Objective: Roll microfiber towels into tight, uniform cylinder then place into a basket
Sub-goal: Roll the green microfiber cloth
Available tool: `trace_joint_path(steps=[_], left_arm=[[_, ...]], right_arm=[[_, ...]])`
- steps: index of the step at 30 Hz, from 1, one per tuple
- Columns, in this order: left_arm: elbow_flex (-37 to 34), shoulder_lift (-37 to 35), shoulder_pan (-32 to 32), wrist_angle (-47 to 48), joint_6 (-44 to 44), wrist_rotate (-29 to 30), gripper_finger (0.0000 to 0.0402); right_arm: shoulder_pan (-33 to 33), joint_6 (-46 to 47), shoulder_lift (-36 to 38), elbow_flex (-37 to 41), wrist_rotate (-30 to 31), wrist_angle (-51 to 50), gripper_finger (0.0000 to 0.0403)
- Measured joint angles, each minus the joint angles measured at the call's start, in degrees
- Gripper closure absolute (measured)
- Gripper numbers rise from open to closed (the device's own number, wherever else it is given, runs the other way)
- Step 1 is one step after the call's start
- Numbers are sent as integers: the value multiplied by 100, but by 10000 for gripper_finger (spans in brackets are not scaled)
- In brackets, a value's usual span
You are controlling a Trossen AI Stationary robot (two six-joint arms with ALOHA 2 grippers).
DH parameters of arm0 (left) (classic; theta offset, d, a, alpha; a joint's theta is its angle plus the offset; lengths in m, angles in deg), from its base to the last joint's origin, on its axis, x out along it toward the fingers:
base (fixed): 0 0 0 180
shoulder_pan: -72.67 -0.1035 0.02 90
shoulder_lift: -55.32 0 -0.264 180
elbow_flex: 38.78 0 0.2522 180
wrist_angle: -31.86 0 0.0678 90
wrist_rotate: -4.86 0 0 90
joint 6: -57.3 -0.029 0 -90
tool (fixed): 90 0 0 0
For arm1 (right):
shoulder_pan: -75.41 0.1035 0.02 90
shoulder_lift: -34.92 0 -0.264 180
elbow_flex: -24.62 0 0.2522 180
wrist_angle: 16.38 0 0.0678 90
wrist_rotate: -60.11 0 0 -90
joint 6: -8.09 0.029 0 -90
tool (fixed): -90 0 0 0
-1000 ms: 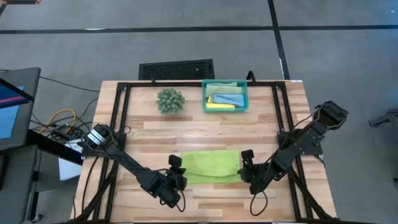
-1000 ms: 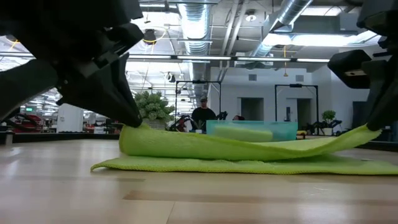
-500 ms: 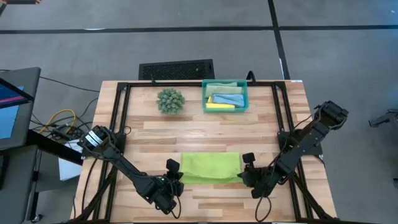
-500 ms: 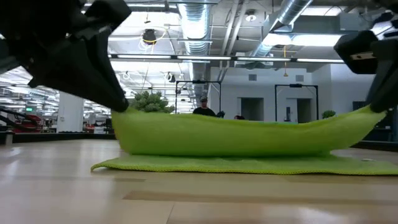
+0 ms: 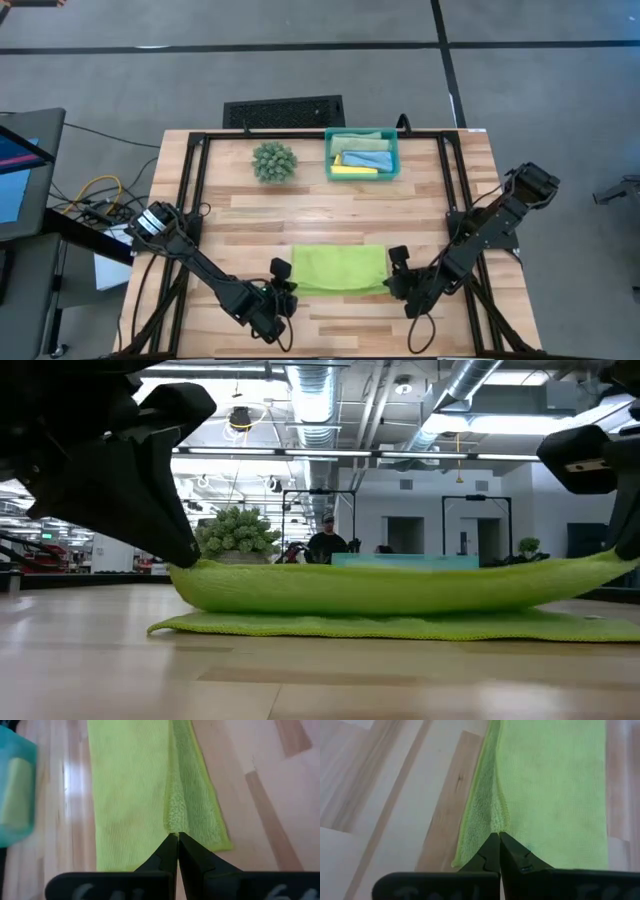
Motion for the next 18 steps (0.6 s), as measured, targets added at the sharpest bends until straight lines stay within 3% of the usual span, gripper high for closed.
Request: trace_joint_path(steps=[7,18], left_arm=[[0,0,4,-52,117,-20,393],[232,0,4,-106,41,5,301]], right_arm=[[0,30,0,7,-107,22,385],[13,326,0,11,-143,-30,379]])
